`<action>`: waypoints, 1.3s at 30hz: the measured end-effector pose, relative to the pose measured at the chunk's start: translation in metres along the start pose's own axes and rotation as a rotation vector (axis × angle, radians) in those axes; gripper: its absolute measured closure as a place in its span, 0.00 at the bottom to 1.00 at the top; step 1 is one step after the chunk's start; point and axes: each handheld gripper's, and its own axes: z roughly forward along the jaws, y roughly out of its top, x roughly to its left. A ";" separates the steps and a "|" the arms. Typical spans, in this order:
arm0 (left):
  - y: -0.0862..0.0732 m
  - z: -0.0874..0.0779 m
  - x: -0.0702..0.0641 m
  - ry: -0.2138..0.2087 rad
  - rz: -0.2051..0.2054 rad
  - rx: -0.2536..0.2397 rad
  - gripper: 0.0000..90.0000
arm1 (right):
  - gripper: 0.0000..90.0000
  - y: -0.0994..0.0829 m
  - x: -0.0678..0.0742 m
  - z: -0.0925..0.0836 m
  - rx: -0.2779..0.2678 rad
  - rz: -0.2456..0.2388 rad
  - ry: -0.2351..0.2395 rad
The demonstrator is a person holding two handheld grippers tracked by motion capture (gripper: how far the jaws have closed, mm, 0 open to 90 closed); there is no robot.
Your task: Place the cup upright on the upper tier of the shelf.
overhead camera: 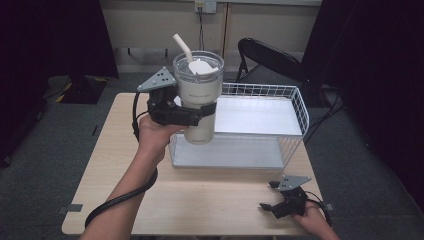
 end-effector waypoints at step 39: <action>0.022 0.040 0.013 0.047 0.008 -0.007 0.10 | 0.12 0.000 0.000 0.000 0.001 0.000 0.000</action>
